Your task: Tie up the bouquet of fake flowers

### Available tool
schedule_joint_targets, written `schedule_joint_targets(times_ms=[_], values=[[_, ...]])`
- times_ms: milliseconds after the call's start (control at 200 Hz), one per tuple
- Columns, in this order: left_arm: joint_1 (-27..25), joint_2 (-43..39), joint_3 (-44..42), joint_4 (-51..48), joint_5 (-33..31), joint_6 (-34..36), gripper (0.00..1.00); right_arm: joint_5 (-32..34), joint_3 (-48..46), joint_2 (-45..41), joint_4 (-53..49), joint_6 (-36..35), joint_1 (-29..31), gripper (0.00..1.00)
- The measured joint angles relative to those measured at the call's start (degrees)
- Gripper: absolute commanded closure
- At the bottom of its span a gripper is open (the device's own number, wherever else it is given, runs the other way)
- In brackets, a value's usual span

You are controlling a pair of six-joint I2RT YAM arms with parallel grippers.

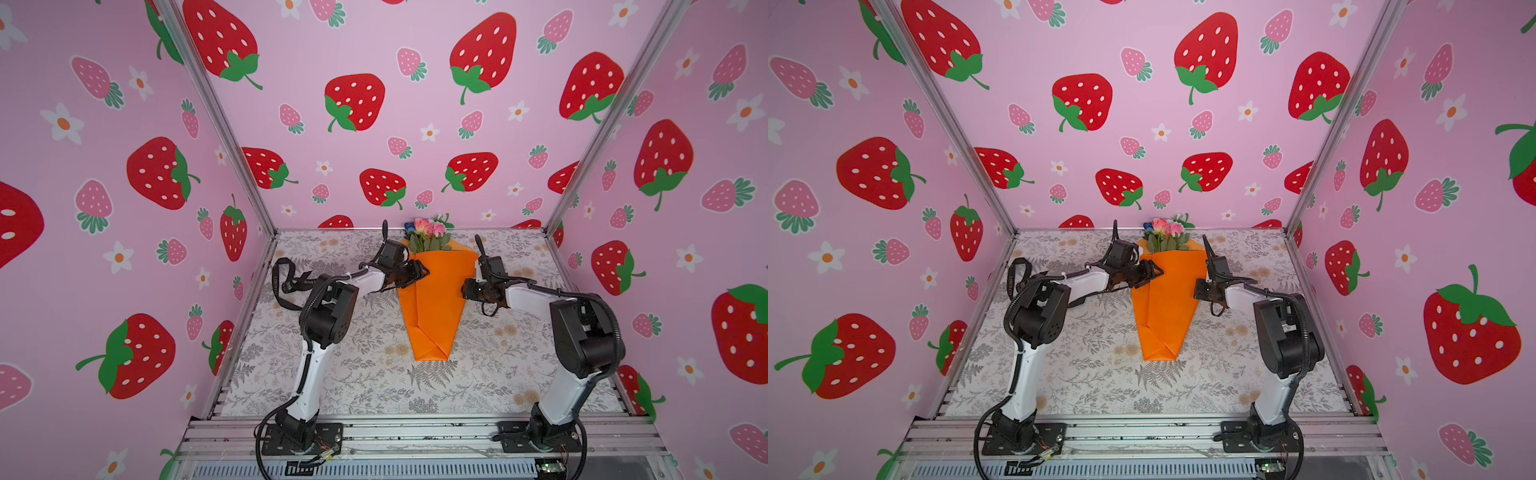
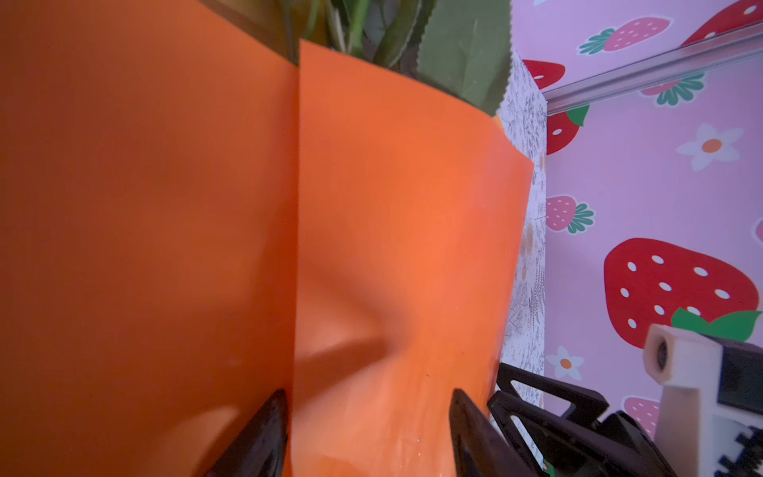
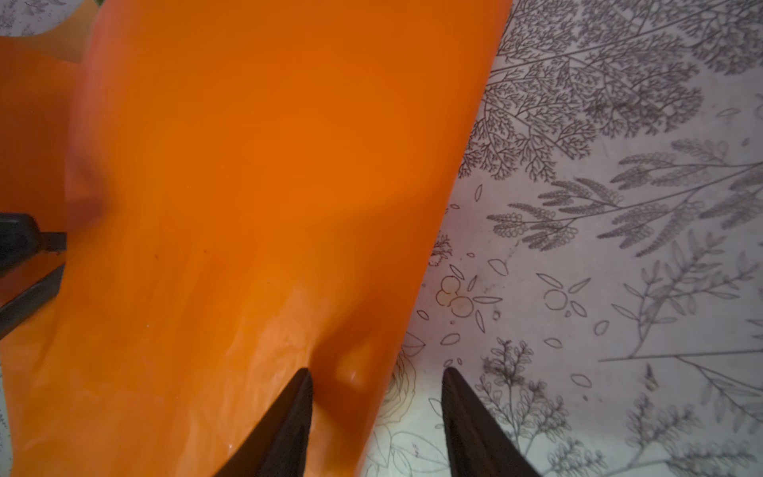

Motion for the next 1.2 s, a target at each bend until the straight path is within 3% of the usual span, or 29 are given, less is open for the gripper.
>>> schedule_joint_targets(times_ms=[170,290,620,1201], values=[[-0.52,0.0,0.0,3.78,1.95,-2.25,0.39,-0.7,0.35,0.72,0.98,-0.22,0.0,0.48],[-0.61,0.0,0.0,5.42,2.03,-2.62,0.46,-1.29,0.35,1.27,1.11,-0.31,0.0,0.48],[-0.59,-0.04,-0.48,5.75,1.42,-0.83,1.0,-2.03,0.35,1.29,1.68,-1.38,0.0,0.48],[-1.16,-12.66,-15.76,10.8,-7.28,12.5,1.0,-2.95,-2.23,-9.16,0.26,-3.26,-0.04,0.43]])
